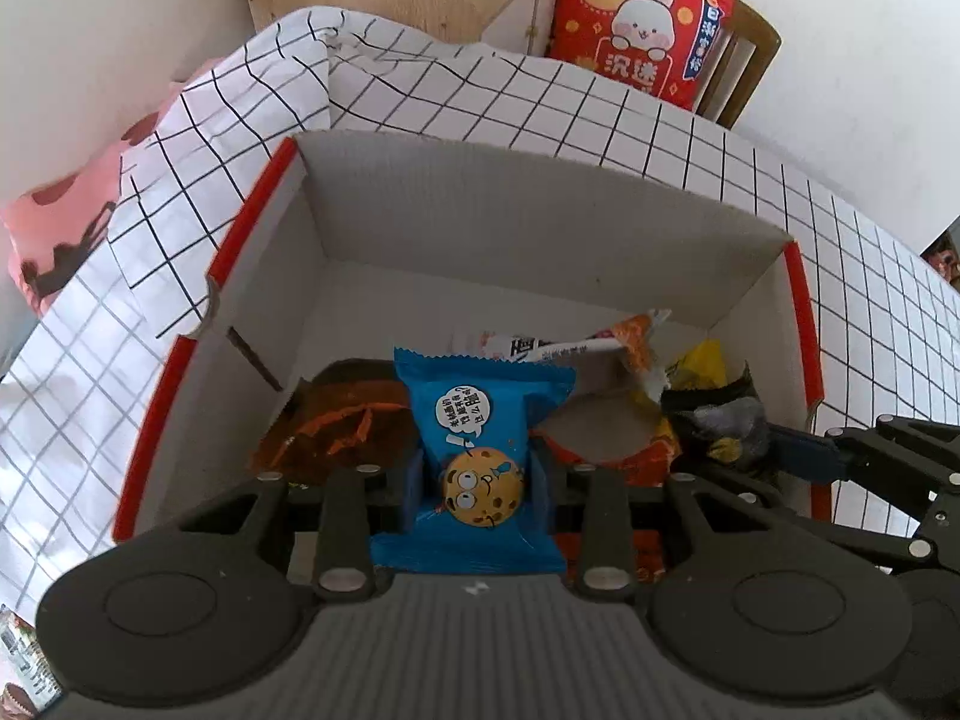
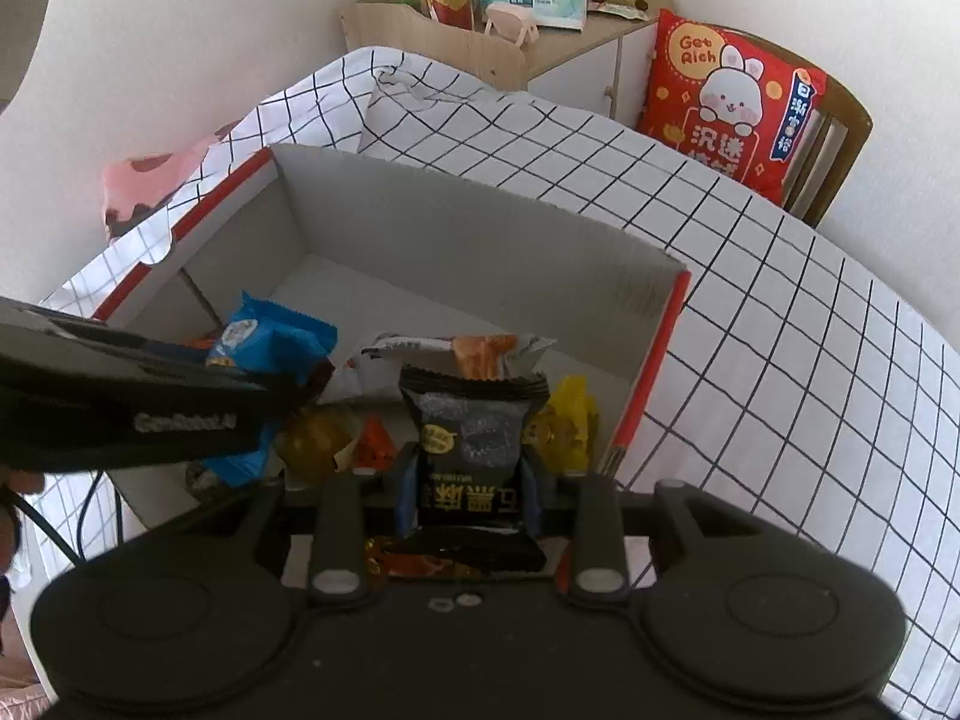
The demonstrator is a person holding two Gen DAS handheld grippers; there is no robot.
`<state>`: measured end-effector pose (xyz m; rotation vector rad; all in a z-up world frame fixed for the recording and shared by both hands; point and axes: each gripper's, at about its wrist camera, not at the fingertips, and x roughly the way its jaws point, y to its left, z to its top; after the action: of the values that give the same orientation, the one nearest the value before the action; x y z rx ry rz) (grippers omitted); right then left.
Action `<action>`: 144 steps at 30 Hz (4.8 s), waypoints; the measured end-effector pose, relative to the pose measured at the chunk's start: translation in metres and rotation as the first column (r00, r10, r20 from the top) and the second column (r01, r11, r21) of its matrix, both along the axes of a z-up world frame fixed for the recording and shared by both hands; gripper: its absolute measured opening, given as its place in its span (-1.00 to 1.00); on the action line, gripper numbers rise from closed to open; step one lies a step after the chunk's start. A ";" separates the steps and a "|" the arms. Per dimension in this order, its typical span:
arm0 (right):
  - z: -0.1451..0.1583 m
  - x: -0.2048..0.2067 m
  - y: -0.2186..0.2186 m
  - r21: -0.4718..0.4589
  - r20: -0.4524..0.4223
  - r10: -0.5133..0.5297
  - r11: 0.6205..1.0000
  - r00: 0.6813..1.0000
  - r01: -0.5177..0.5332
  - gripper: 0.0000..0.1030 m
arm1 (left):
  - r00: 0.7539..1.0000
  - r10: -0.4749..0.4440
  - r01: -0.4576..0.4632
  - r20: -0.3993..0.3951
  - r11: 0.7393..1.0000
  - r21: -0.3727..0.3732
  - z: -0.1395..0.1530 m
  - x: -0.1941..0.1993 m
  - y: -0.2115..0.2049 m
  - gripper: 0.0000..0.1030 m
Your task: Organize snacks
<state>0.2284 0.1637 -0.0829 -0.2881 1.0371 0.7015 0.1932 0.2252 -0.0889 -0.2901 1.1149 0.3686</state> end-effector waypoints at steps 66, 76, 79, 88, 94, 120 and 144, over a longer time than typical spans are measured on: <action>0.095 -0.137 -0.139 0.399 0.224 -0.263 0.903 0.939 0.158 0.99 | 0.917 -0.042 -0.003 0.396 0.994 0.111 0.103 -0.159 -0.074 0.97; 0.097 -0.154 -0.150 0.394 0.200 -0.345 0.885 0.917 0.247 0.99 | 0.920 -0.048 0.006 0.389 0.994 0.109 0.107 -0.172 -0.085 0.97; 0.099 -0.155 -0.151 0.406 0.179 -0.367 0.873 0.913 0.271 0.99 | 0.918 -0.053 0.007 0.393 0.993 0.118 0.109 -0.174 -0.088 0.97; 0.101 -0.161 -0.155 0.420 0.181 -0.405 0.856 0.896 0.301 0.99 | 0.911 -0.049 -0.002 0.410 0.992 0.122 0.115 -0.181 -0.092 0.97; 0.106 -0.168 -0.152 0.430 0.207 -0.376 0.864 0.903 0.261 0.99 | 0.906 -0.048 -0.009 0.420 0.991 0.133 0.119 -0.183 -0.094 0.97; 0.117 -0.175 -0.152 0.394 0.310 -0.399 0.880 0.863 0.265 0.99 | 0.895 -0.077 0.001 0.440 0.985 0.171 0.128 -0.197 -0.102 0.97; 0.116 -0.174 -0.150 0.381 0.287 -0.387 0.885 0.876 0.266 0.99 | 0.904 -0.058 -0.007 0.423 0.989 0.149 0.126 -0.200 -0.101 0.97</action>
<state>0.0546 0.0135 0.0332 0.0605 0.5837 0.4747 -0.0071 0.1239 0.0369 -0.2111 0.6543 0.3420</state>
